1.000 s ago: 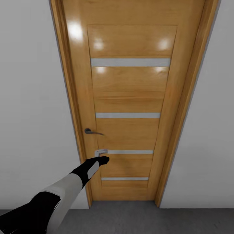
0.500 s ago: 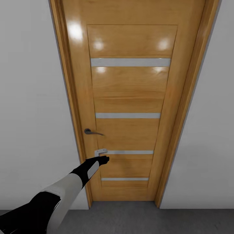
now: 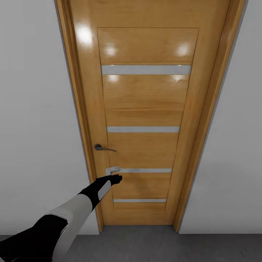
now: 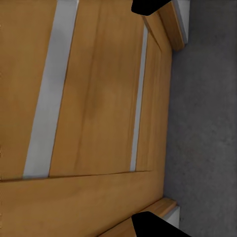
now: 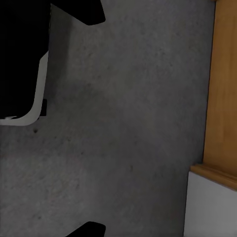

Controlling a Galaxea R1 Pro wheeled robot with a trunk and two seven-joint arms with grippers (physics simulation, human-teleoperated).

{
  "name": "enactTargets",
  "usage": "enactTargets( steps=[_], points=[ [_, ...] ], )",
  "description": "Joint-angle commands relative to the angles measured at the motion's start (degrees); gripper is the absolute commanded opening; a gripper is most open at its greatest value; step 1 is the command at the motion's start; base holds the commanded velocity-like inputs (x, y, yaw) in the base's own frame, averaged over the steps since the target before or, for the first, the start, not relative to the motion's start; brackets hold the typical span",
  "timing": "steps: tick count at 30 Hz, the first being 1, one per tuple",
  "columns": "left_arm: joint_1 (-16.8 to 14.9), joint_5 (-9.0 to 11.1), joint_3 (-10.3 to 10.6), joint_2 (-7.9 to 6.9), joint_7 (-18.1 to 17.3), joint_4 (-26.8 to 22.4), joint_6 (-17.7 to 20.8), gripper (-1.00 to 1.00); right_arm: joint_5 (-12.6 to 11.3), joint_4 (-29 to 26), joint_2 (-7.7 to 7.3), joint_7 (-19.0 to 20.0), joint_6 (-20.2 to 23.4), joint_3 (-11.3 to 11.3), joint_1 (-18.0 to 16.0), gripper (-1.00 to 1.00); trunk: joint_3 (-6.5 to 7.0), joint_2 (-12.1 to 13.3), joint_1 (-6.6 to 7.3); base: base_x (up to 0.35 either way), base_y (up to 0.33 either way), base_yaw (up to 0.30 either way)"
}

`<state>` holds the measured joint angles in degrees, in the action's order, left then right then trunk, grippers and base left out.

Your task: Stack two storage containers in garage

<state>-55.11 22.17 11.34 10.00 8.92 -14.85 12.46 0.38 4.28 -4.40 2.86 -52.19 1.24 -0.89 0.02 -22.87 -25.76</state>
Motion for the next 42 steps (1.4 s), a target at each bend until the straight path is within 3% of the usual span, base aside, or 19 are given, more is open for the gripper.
enactTargets(
  steps=[1, 9, 22, 42],
  points=[
    [0.0, 0.41, 0.32, 0.0, 0.4, -0.09, 0.22, 1.0, -0.03, 0.21, -0.02, 0.13, -0.28, 0.08, -0.07, 1.0, -0.02, -0.05, -0.02, 0.0, 0.0, 0.0],
    [0.0, 0.45, 0.35, 0.0, 0.4, -0.09, 0.2, 1.0, -0.03, 0.21, -0.02, 0.13, -0.28, 0.08, -0.07, 1.0, -0.02, -0.05, -0.02, 0.065, -0.005, 0.0],
    [0.0, 0.33, 0.34, 0.0, 0.4, -0.09, 0.37, 1.0, -0.03, 0.21, -0.01, 0.13, -0.28, 0.08, -0.07, 1.0, -0.02, -0.05, -0.02, 0.295, -0.038, 0.0],
    [0.0, 0.15, 0.03, 0.0, 0.55, 0.11, 0.36, 1.0, -0.38, 0.38, 0.11, 0.31, 1.05, -0.01, 0.01, 1.0, -0.02, -0.05, -0.02, 0.085, 0.0, 0.0]
  ],
)
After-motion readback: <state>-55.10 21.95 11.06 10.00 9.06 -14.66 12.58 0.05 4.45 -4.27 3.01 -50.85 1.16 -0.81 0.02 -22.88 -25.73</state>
